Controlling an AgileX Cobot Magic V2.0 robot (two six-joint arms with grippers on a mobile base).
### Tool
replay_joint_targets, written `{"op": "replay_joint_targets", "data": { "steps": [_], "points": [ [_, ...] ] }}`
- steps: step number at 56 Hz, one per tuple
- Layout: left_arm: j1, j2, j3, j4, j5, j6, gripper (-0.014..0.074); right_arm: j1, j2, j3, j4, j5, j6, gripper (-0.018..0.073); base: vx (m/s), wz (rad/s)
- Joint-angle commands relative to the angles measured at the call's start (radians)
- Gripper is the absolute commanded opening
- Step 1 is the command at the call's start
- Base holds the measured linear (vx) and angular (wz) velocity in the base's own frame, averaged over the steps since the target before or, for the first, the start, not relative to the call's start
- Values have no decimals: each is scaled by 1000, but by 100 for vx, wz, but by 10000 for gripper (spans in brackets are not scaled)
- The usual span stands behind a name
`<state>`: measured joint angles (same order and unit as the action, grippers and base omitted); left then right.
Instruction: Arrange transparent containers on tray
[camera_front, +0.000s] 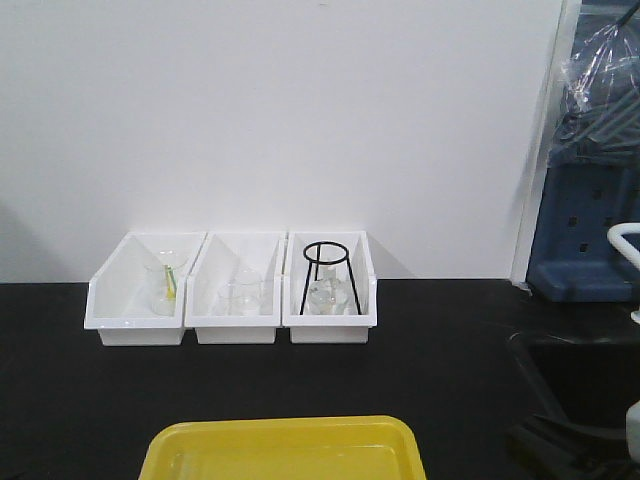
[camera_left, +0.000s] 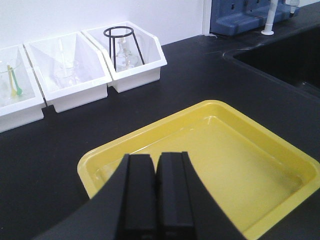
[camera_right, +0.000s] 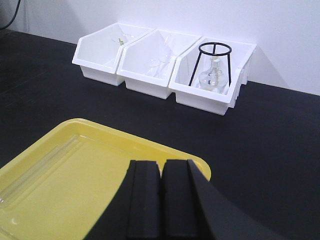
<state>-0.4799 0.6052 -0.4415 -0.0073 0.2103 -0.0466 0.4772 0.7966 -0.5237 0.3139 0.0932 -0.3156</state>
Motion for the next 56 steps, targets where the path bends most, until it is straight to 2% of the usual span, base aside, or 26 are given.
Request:
{"op": "replay_joint_targets", "data": {
  "steps": [1, 7, 11, 21, 31, 42, 46, 56],
  "points": [
    [-7, 0, -29, -1, -85, -2, -8, -4, -9, -31, 0, -82, -10, -13, 0, 0],
    [-1, -42, -29, 7, -68, 1, -8, -4, -9, -31, 0, -82, -10, -13, 0, 0],
    [33, -94, -24, 28, -34, 6, -8, -4, -9, -31, 0, -82, -10, -13, 0, 0],
    [188, -271, 96, 24, 68, 6, -8, -4, -9, -31, 0, -81, -10, -12, 0, 0],
    [305, -470, 306, 25, 6, 6, -8, -4, -9, -31, 0, -81, -10, -12, 0, 0],
    [361, -651, 516, 23, -98, -1, -8, -4, -9, -31, 0, -81, -10, -11, 0, 0],
    [374, -634, 496, 26, -14, -4, -8, -4, -9, -31, 0, -76, -10, -12, 0, 0],
    [378, -630, 499, 24, -12, -3, -8, -4, -9, -31, 0, -78, -10, -12, 0, 0]
  ]
}}
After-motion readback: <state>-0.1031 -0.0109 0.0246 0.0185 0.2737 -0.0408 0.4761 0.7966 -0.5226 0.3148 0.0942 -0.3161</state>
